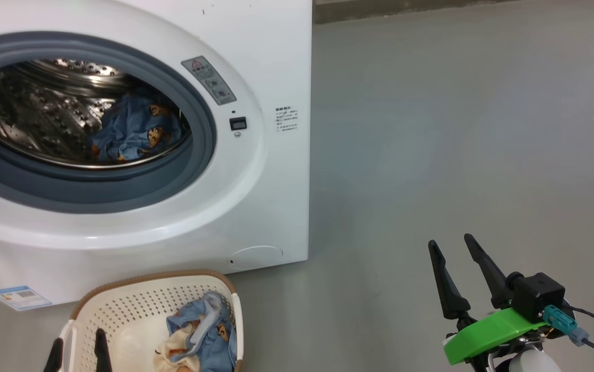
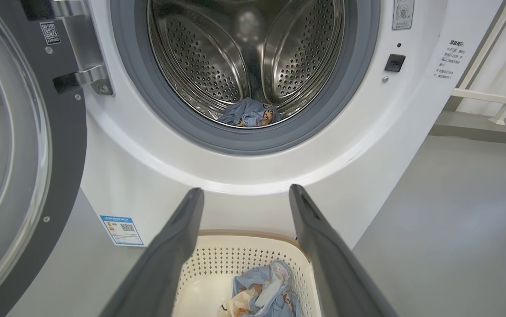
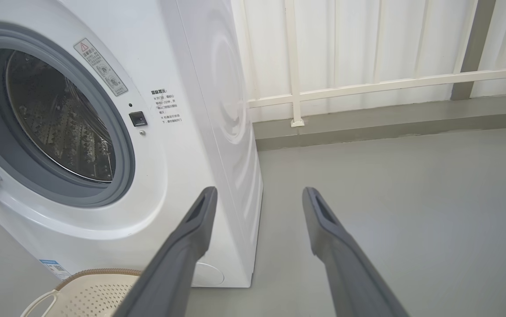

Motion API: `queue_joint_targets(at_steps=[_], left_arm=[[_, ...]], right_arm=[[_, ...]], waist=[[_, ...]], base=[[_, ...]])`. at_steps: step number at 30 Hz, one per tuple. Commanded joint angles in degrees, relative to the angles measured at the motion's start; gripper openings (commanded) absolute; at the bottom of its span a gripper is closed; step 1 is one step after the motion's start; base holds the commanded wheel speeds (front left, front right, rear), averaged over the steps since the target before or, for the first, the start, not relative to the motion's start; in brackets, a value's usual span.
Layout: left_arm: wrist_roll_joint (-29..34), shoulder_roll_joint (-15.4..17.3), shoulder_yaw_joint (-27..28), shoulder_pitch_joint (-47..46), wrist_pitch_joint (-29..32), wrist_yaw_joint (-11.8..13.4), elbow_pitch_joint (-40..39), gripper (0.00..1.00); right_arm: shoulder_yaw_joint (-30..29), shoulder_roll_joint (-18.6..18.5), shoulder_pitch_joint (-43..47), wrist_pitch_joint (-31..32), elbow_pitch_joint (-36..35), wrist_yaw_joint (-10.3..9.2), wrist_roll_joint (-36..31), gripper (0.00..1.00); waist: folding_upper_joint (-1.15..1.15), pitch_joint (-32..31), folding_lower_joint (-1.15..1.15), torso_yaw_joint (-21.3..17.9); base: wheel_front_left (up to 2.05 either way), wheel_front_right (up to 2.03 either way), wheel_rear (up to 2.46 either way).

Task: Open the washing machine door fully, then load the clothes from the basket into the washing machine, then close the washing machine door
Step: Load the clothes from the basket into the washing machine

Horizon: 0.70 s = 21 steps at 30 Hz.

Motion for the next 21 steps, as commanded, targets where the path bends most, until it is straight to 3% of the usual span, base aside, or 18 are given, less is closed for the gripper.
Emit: queue_joint_targets(at_steps=[1,21], left_arm=[[-0.7,0.7,1.5,-1.7,-0.5,0.0,-0.2,1.0],[-2.8,1.0,3.3,-14.2,-0.5,-4.0,12.9,1.0]], right_arm=[[1.4,0.1,0.2,-0.3,-1.6,0.51,-0.7,1.0],[2.3,0.1,-4.7,-0.3,-4.6,0.51,0.5,1.0]], waist=[[0.0,0.8,0.0,-0.1],[0.0,16.6,0.0,-3.9]], base=[[0.0,0.0,0.0],[0.0,0.0,0.0]])
